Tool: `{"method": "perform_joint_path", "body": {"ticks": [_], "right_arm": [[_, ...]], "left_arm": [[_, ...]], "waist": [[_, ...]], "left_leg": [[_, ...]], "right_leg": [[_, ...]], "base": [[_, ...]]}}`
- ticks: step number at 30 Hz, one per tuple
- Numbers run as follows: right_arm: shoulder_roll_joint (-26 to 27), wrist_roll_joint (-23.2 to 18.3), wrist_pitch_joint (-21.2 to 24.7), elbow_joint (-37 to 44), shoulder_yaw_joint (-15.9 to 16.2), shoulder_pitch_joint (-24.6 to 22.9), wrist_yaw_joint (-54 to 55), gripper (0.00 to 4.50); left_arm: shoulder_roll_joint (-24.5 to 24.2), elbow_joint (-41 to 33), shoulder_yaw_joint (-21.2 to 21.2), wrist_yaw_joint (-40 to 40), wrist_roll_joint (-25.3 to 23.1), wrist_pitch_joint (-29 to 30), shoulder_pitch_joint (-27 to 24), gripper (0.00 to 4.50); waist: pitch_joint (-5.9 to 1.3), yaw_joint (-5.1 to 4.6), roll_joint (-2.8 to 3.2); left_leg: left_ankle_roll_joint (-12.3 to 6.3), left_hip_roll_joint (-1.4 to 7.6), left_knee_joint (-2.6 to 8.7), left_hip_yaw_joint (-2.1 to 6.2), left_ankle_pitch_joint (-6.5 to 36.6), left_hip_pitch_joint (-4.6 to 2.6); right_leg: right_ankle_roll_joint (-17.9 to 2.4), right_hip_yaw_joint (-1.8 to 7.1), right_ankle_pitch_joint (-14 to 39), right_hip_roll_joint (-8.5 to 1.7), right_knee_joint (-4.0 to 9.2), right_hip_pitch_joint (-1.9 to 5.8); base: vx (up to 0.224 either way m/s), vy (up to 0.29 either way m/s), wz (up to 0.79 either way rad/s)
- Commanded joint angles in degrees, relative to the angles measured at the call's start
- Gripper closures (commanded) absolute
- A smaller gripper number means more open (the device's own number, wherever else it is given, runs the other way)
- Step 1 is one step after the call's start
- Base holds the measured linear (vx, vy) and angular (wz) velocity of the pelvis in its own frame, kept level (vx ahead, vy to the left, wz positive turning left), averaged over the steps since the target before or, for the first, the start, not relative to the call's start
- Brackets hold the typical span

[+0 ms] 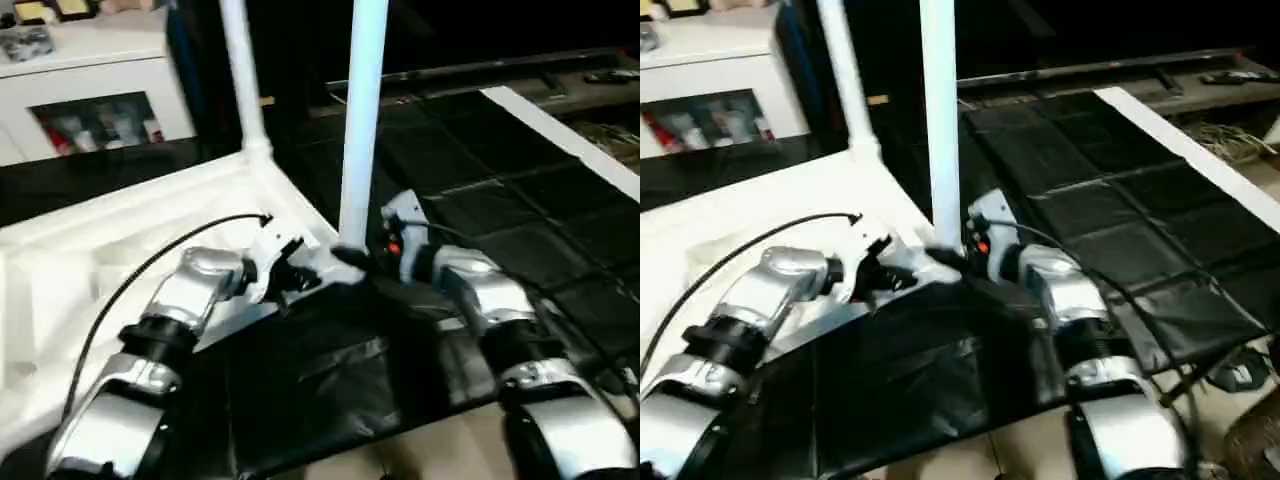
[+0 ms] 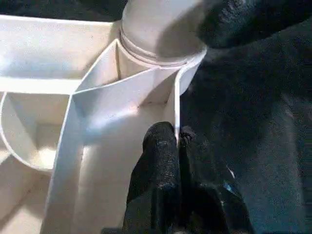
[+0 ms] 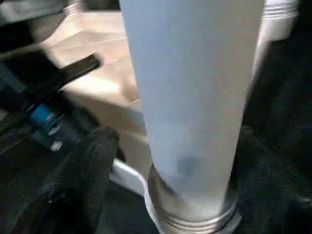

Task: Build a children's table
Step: Rotate leg to tighten

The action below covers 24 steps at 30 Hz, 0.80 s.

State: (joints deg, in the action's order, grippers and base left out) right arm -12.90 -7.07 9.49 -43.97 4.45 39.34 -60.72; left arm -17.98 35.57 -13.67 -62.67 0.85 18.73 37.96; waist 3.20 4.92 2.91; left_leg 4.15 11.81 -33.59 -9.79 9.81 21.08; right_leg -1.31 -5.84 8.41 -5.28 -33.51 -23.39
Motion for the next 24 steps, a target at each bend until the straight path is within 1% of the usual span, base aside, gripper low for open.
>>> {"method": "perform_joint_path", "body": {"ticks": [1, 2, 3, 5, 6, 7, 9, 10, 11, 12, 13, 15, 17, 19, 20, 21, 22, 23, 24], "right_arm": [[-0.34, -0.62, 0.11, 0.51, 1.99, -0.43, -4.80, 0.46], [-2.55, -0.44, -0.03, 0.10, 2.36, 0.01, -8.39, 0.37], [-2.62, -0.44, -0.04, 0.09, 2.37, 0.03, -8.50, 0.37], [-4.36, -0.50, -0.50, -0.23, 2.81, 0.45, -12.66, 0.14], [-4.36, -0.50, -0.50, -0.23, 2.81, 0.45, -12.66, 0.14], [-5.11, -0.75, -0.90, -0.13, 3.14, 0.62, -15.56, 0.14], [-5.50, -1.14, -1.08, 0.25, 3.46, 0.60, -17.49, 0.14], [-5.92, -1.32, -1.81, 0.73, 4.02, 0.48, -19.45, 0.14], [-6.39, -1.24, -3.47, 1.11, 4.74, 0.37, -21.69, 0.14], [-6.41, -1.23, -3.54, 1.11, 4.76, 0.36, -21.76, 0.14], [-6.51, -0.98, -4.61, 1.08, 5.02, 0.35, -22.20, 0.14], [-6.48, -1.04, -4.78, 0.63, 5.30, 0.58, -23.51, 0.14], [-6.37, -1.11, -4.83, 0.18, 5.46, 0.82, -24.62, 0.14], [-6.17, -1.19, -4.85, -0.25, 5.49, 1.04, -26.05, 0.14], [-5.99, -1.33, -4.99, -0.71, 5.56, 1.34, -26.96, 0.30], [-5.99, -1.33, -4.99, -0.71, 5.56, 1.34, -26.96, 0.30], [-5.89, -1.40, -5.09, -1.02, 5.65, 1.54, -27.27, 0.40], [-5.86, -1.50, -5.25, -1.31, 6.02, 1.68, -28.07, 0.40], [-5.86, -1.50, -5.27, -1.35, 6.09, 1.70, -28.23, 0.51]], "left_arm": [[-0.37, -3.49, -0.66, -4.45, 1.56, -3.21, 0.82, 4.50], [-1.62, -3.70, -1.50, -7.01, 1.65, -5.31, 0.36, 4.50], [-1.66, -3.71, -1.53, -7.09, 1.66, -5.37, 0.34, 4.50], [-3.20, -4.14, -2.83, -10.74, 1.62, -7.29, -0.29, 4.50], [-3.20, -4.14, -2.83, -10.74, 1.62, -7.29, -0.29, 4.50], [-4.22, -4.94, -3.69, -13.38, 1.84, -7.79, -0.83, 4.50], [-4.79, -5.54, -4.12, -14.90, 2.05, -7.84, -1.16, 4.50], [-5.33, -6.04, -4.61, -16.11, 2.00, -8.20, -1.46, 4.50], [-5.97, -6.32, -5.20, -17.47, 1.78, -8.94, -1.70, 4.50], [-5.99, -6.32, -5.22, -17.51, 1.77, -8.97, -1.70, 4.50], [-6.25, -6.30, -5.54, -18.01, 1.57, -9.37, -1.77, 4.50], [-6.82, -6.33, -6.25, -19.54, 1.31, -10.22, -2.00, 4.50], [-7.23, -6.67, -6.75, -20.63, 1.33, -10.67, -2.27, 4.50], [-7.55, -7.37, -7.09, -21.43, 1.47, -10.75, -2.64, 4.50], [-7.71, -7.84, -7.33, -21.86, 1.50, -10.74, -2.83, 4.50], [-7.71, -7.84, -7.33, -21.86, 1.50, -10.74, -2.83, 4.50], [-7.74, -7.89, -7.49, -22.01, 1.44, -10.85, -2.83, 4.50], [-7.73, -7.86, -7.71, -22.04, 1.32, -11.14, -2.88, 4.50], [-7.73, -7.85, -7.74, -22.04, 1.30, -11.19, -2.88, 4.50]], "waist": [[-4.34, 0.56, -0.49], [-4.33, 0.72, -0.58], [-4.36, 0.94, -0.56], [-4.37, 1.36, -0.50], [-4.42, 1.67, -0.48], [-4.37, 1.69, -0.51], [-4.48, 1.93, -0.48], [-4.51, 2.12, -0.56], [-4.43, 2.11, -0.60], [-4.48, 2.29, -0.62], [-4.37, 2.39, -0.66], [-4.36, 2.61, -0.71], [-4.42, 2.84, -0.80], [-4.41, 2.86, -0.73], [-4.39, 2.85, -0.72], [-4.40, 2.83, -0.68], [-4.42, 2.84, -0.70], [-4.43, 2.84, -0.59], [-4.40, 2.81, -0.69]], "left_leg": [[-3.86, 1.41, 3.62, -0.09, 13.35, -0.64], [-3.81, 1.42, 3.63, -0.13, 13.35, -0.72], [-3.85, 1.43, 3.62, -0.15, 13.40, -0.67], [-3.77, 1.52, 3.64, -0.14, 13.51, -0.74], [-3.65, 1.57, 3.64, -0.13, 13.42, -0.79], [-3.49, 1.59, 3.68, -0.15, 13.31, -0.78], [-3.44, 1.70, 3.68, -0.11, 13.26, -0.77], [-3.46, 1.75, 3.65, -0.14, 13.34, -0.82], [-3.52, 1.69, 3.67, -0.19, 13.20, -0.78], [-3.65, 1.66, 3.63, -0.18, 13.22, -0.79], [-3.52, 1.64, 3.68, -0.19, 13.43, -0.70], [-3.38, 1.63, 3.72, -0.16, 13.62, -0.77], [-3.23, 1.69, 3.70, -0.15, 13.28, -0.84], [-3.13, 1.76, 3.76, -0.08, 13.41, -0.73], [-3.08, 1.76, 3.78, -0.06, 13.36, -0.70], [-3.06, 1.77, 3.79, -0.05, 13.68, -0.74], [-3.02, 1.73, 3.76, -0.10, 13.60, -0.80], [-3.01, 1.70, 3.73, -0.09, 13.65, -0.78], [-2.97, 1.68, 3.74, -0.07, 13.75, -0.73]], "right_leg": [[-12.13, 2.53, 17.06, -3.19, 3.63, 3.21], [-12.16, 2.56, 16.95, -3.15, 3.65, 3.14], [-12.33, 2.58, 16.71, -3.16, 3.52, 3.15], [-12.28, 2.58, 16.63, -3.16, 3.48, 3.05], [-12.31, 2.63, 16.57, -3.22, 3.44, 3.02], [-12.39, 2.69, 16.33, -3.21, 3.37, 2.97], [-12.91, 2.70, 15.41, -3.25, 3.13, 3.03], [-13.02, 2.71, 15.26, -3.31, 3.08, 3.00], [-13.02, 2.75, 15.25, -3.21, 3.13, 2.95], [-12.92, 2.72, 15.48, -3.25, 3.14, 2.98], [-12.63, 2.74, 16.32, -3.29, 3.23, 2.97], [-12.14, 2.76, 17.81, -3.36, 3.37, 2.98], [-12.06, 2.82, 17.70, -3.38, 3.30, 2.93], [-12.05, 2.80, 17.74, -3.38, 3.24, 2.96], [-12.07, 2.80, 17.65, -3.36, 3.19, 2.97], [-12.07, 2.78, 17.88, -3.33, 3.23, 2.93], [-12.11, 2.80, 17.80, -3.34, 3.25, 2.88], [-12.21, 2.78, 17.79, -3.32, 3.23, 2.89], [-12.23, 2.75, 17.94, -3.32, 3.27, 2.97]], "base": [[0.000, 0.000, 0.00], [0.000, 0.000, 0.00], [0.000, 0.000, 0.00], [0.000, 0.000, 0.00], [0.000, 0.000, 0.00], [0.000, 0.000, 0.00], [0.000, 0.000, 0.00], [0.000, 0.000, 0.00], [0.000, 0.000, 0.00], [0.000, 0.000, 0.00], [0.000, 0.000, 0.00], [0.000, 0.000, 0.00], [0.000, 0.000, 0.00], [0.000, 0.000, 0.00], [0.000, 0.000, 0.00], [0.000, 0.000, 0.00], [0.000, 0.000, 0.00], [0.000, 0.000, 0.00], [0.000, 0.000, 0.00]]}}
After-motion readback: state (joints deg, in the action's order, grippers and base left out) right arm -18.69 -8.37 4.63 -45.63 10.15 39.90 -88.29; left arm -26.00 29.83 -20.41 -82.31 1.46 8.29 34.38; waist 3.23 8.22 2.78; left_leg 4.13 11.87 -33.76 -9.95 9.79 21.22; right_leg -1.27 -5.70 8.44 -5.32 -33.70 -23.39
